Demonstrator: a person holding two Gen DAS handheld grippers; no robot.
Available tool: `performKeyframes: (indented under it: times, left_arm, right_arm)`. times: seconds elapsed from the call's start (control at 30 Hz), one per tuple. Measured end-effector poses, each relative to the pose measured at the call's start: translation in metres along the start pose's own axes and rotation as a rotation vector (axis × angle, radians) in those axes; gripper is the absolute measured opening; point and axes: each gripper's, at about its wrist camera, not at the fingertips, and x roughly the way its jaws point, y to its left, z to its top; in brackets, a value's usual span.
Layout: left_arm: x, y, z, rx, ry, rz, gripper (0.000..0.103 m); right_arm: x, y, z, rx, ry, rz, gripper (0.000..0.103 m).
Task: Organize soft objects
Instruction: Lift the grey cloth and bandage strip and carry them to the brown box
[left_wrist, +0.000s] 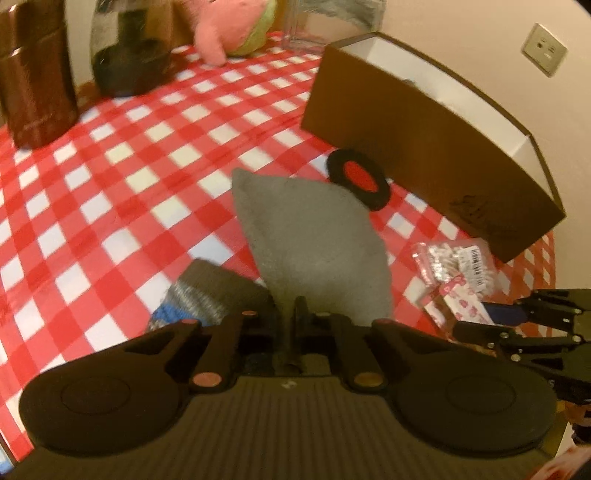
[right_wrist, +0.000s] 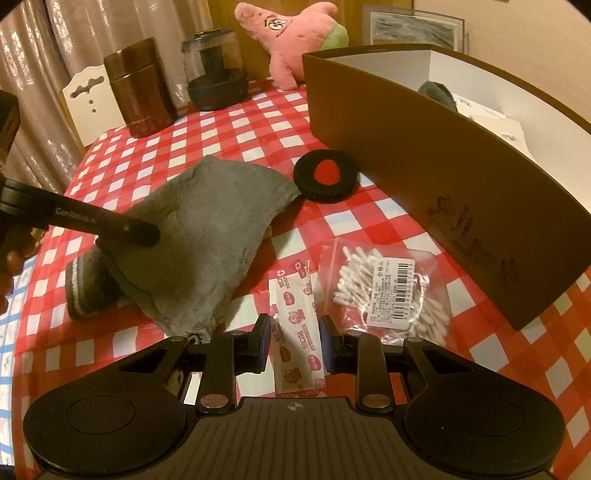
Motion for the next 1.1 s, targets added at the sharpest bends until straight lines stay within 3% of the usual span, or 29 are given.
performKeyframes:
  times: [0.73,1.1]
  left_arm:
    - [-0.091,-0.066,0.036,0.171,-0.234,-0.03,0.005]
    - [-0.123,-0.096,0.078,0.242,-0.338,-0.053,0.005]
  right_arm:
    - [-0.055,-0.001,0.022,-0.003,-0.117,-0.018,0.028]
    - [-0.099,-0.02,0.054,0.024,-0.213,-0.038,0.028]
